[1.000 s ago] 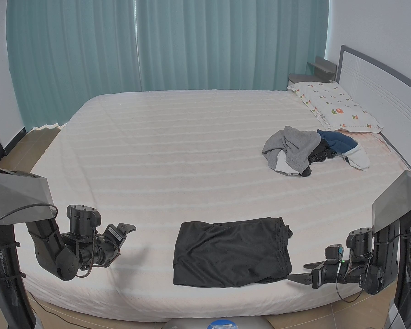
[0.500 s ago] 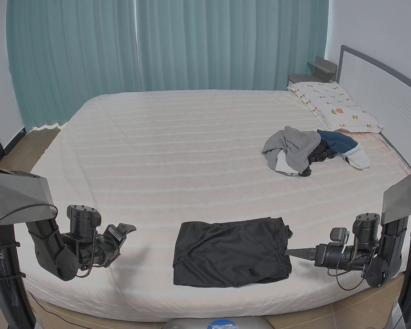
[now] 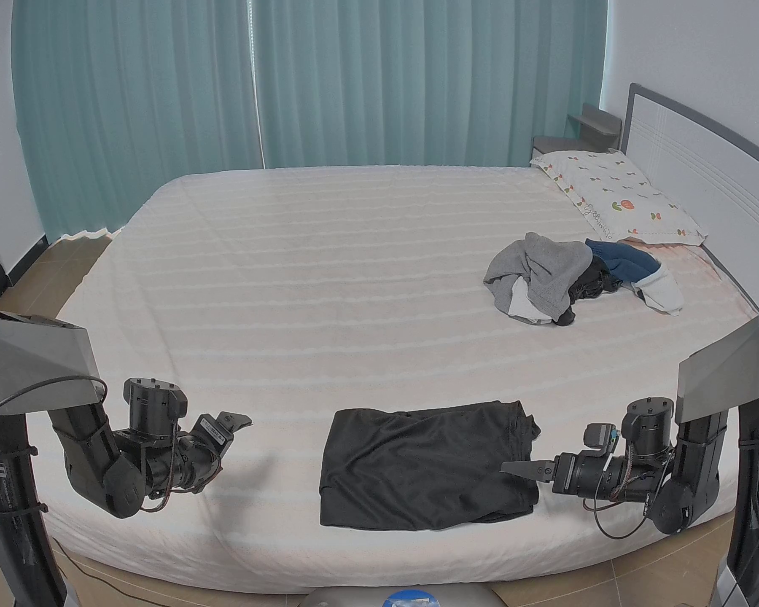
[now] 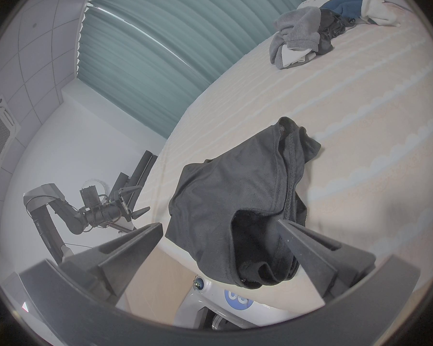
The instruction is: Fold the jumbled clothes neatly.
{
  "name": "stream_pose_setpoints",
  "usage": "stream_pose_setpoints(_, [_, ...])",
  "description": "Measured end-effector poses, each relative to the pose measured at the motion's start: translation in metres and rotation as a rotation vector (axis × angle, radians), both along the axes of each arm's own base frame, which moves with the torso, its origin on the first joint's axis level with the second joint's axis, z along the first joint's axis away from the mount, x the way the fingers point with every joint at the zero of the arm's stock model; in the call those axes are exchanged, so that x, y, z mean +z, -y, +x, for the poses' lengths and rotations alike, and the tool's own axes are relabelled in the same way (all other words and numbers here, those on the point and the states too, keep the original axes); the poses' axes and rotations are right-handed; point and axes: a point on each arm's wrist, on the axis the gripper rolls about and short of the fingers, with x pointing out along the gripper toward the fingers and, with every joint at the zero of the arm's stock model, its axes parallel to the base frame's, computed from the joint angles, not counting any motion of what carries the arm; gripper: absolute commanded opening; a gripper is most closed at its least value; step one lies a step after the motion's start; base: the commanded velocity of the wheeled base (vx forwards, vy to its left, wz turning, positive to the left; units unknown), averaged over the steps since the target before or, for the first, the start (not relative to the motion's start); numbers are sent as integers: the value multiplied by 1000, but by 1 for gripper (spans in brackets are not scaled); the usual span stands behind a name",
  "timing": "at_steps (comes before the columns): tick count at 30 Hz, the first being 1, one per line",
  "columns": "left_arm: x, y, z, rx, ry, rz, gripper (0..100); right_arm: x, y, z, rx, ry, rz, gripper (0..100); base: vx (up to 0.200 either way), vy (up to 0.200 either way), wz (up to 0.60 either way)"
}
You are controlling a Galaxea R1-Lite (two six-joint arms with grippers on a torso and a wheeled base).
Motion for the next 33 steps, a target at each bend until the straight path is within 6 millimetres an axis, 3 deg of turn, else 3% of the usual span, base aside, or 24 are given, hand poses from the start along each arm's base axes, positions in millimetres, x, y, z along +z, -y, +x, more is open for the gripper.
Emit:
stream_pose_setpoints(8, [0, 0, 0, -1, -1, 0, 100, -5, 0, -1, 5, -12, -11, 100, 0, 0, 0])
stream_pose_setpoints(9, [-1, 0, 0, 0, -1, 0, 100, -6, -1, -2, 10, -16, -15, 0, 0, 0, 0])
stream_pose_setpoints(32, [-1, 0, 0, 1, -3, 3, 100, -29, 18, -35, 144, -2, -248, 0, 0, 0, 0])
stream_pose_setpoints(33, [-1, 0, 0, 1, -4, 3, 100, -30, 18, -36, 148, -4, -253, 100, 0, 0, 0])
